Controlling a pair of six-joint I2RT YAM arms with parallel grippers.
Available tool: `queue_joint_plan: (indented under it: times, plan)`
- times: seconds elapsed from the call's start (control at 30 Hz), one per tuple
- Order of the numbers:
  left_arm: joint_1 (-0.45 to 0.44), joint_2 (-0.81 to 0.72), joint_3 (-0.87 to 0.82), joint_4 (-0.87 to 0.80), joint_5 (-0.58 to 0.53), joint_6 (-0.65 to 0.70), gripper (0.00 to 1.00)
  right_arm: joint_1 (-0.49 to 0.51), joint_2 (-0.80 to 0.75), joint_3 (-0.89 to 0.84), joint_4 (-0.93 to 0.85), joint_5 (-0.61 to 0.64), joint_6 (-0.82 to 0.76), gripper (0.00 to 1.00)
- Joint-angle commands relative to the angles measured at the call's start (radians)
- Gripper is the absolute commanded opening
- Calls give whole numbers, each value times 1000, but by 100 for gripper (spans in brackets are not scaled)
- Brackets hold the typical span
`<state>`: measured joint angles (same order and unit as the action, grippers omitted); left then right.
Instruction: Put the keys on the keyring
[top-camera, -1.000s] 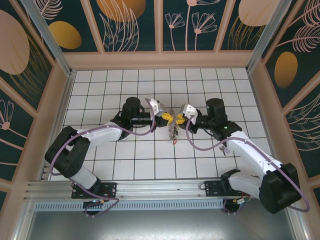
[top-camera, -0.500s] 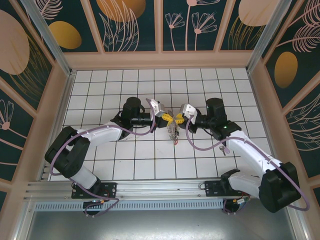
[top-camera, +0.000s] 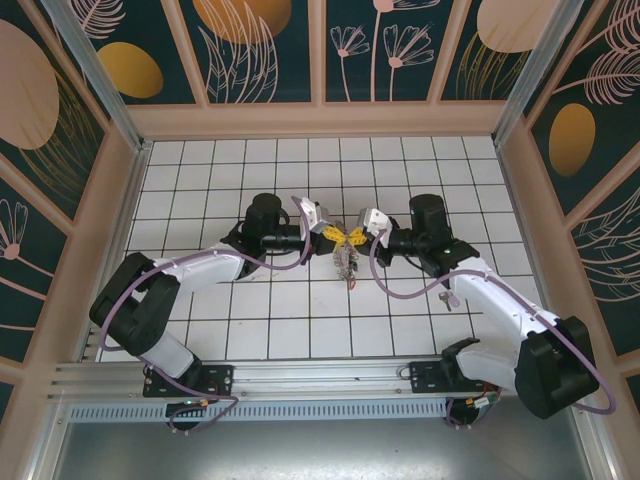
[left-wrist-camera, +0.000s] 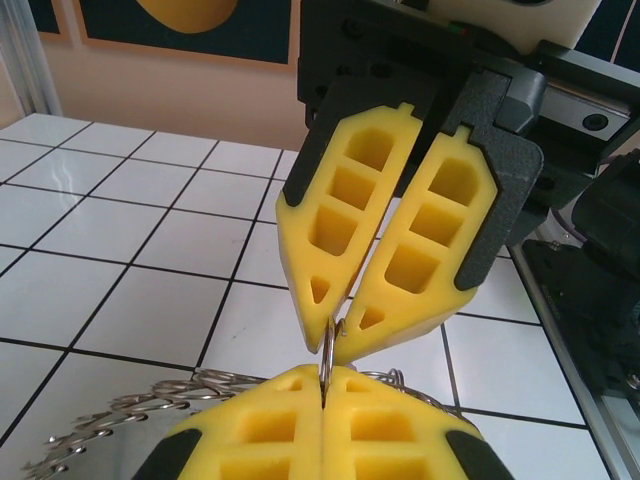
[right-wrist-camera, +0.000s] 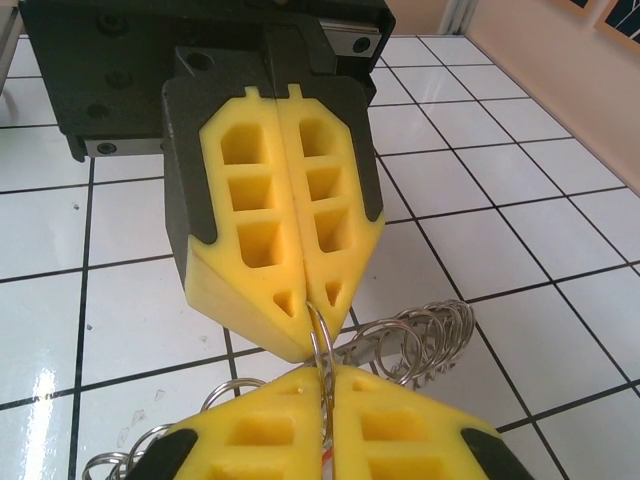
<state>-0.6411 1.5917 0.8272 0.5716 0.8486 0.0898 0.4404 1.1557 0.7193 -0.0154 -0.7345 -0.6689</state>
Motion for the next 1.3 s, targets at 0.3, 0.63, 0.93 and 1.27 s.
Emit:
queue_joint_plan:
  times: [0.3,0.63,0.93,1.27]
  plan:
    - [-8,-3,91,-149,26,119,5,9,17,84,-58,-27,-31,0]
    - [-8,27,248,-525,-13,333,16,39,48,171,-222,53,-96,0]
    - [-9,27,262,-555,-13,355,0,46,47,193,-218,61,-90,0]
    - [-8,-56,81,-115,45,135,0,11,17,81,-95,27,-49,8]
